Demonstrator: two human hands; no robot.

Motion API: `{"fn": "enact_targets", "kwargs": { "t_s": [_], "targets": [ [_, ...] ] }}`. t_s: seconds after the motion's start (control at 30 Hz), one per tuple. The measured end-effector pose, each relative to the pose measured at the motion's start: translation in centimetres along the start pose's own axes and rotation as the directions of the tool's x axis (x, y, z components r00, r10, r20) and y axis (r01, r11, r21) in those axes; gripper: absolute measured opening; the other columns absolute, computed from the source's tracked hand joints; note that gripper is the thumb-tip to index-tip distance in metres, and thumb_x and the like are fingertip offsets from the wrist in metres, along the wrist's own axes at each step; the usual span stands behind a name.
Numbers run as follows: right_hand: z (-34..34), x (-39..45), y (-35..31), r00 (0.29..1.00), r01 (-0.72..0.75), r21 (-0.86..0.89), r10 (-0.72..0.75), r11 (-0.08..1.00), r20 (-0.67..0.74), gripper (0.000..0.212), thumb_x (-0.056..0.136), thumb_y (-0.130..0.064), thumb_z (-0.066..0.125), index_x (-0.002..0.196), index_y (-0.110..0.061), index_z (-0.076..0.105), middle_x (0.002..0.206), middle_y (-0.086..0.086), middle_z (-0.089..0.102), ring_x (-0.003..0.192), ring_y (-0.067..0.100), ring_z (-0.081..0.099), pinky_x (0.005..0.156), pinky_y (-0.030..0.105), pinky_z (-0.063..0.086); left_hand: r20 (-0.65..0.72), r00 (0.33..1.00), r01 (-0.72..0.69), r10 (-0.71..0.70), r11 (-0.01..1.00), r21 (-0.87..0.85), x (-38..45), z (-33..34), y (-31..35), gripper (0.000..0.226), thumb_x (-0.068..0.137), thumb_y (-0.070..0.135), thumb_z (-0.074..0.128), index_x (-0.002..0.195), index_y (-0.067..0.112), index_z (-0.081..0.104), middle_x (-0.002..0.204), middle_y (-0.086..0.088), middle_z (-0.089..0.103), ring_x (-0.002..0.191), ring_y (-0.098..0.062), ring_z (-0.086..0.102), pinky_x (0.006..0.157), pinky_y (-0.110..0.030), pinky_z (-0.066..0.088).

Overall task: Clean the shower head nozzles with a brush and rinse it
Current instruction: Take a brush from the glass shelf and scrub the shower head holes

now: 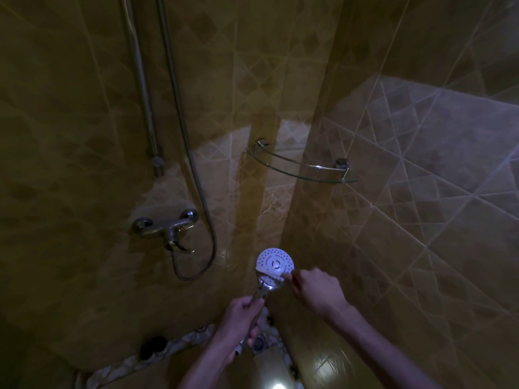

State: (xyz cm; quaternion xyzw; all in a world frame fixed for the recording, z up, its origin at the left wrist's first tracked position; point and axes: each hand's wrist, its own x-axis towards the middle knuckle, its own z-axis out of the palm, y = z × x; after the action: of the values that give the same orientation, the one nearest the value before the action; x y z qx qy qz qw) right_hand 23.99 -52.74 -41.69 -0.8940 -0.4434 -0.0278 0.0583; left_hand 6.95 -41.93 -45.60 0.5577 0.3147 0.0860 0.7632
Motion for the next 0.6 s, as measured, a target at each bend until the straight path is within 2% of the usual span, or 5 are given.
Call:
{"fn": "enact_targets", "kwargs": {
  "t_s": [0.1, 0.2, 0.43, 0.53, 0.6],
  "targets": [
    [-2.0, 2.4, 1.0, 0.990, -0.127, 0.087, 0.121, 0.988, 0.074, 0.052, 0.097, -0.054, 0.033, 0.083, -0.013, 0.062, 0.085, 0.013, 0.068, 0.084, 0.031, 0.068, 0.066, 0.035, 0.048, 0.011, 1.000, 0.015, -0.015, 1.000, 0.012, -0.2, 0.1, 0.0, 0.022, 0.096, 0.023, 0.056, 0.079, 0.009, 0.057, 0.054, -0.004, 0.049, 0.034, -0.011, 0.040, 0.032, -0.017, 0.030],
    [-3.2, 3.1, 1.4, 0.983, -0.180, 0.217, 0.170, 0.959, 0.064, 0.056, 0.096, -0.057, 0.032, 0.075, -0.013, 0.059, 0.082, 0.014, 0.068, 0.082, 0.032, 0.067, 0.070, 0.036, 0.050, 0.017, 1.000, 0.017, -0.017, 1.000, 0.008, -0.2, 0.2, 0.1, 0.020, 0.096, 0.024, 0.057, 0.081, 0.010, 0.058, 0.054, -0.004, 0.049, 0.035, -0.012, 0.040, 0.031, -0.017, 0.030],
    [0.1, -0.1, -0.9, 0.996, -0.004, -0.004, 0.004, 1.000, 0.094, 0.057, 0.094, -0.063, 0.023, 0.097, -0.023, 0.063, 0.091, 0.009, 0.070, 0.089, 0.028, 0.068, 0.066, 0.035, 0.046, -0.039, 0.999, 0.016, -0.015, 0.999, 0.037, -0.9, 0.0, -0.9, 0.018, 0.097, 0.018, 0.052, 0.085, 0.005, 0.054, 0.054, -0.008, 0.046, 0.033, -0.013, 0.038, 0.031, -0.015, 0.027],
    [-1.5, 1.7, 0.3, 0.983, -0.133, -0.019, 0.134, 0.991, 0.126, 0.047, 0.098, -0.050, 0.032, 0.097, -0.017, 0.065, 0.101, 0.014, 0.069, 0.097, 0.033, 0.066, 0.080, 0.039, 0.051, -0.020, 1.000, 0.022, -0.021, 0.999, 0.045, -1.2, 0.2, -1.0, 0.016, 0.097, 0.016, 0.052, 0.085, 0.005, 0.053, 0.054, -0.007, 0.045, 0.032, -0.012, 0.038, 0.030, -0.015, 0.026],
    [-2.4, 2.4, 1.0, 0.977, -0.199, 0.064, 0.193, 0.978, 0.093, 0.051, 0.096, -0.054, 0.034, 0.091, -0.014, 0.065, 0.098, 0.015, 0.068, 0.096, 0.034, 0.066, 0.081, 0.039, 0.052, -0.010, 1.000, 0.019, -0.018, 0.998, 0.055, -1.2, 0.5, -1.0, 0.017, 0.097, 0.016, 0.052, 0.084, 0.006, 0.053, 0.052, -0.006, 0.047, 0.032, -0.012, 0.038, 0.030, -0.014, 0.026]
  ]
}}
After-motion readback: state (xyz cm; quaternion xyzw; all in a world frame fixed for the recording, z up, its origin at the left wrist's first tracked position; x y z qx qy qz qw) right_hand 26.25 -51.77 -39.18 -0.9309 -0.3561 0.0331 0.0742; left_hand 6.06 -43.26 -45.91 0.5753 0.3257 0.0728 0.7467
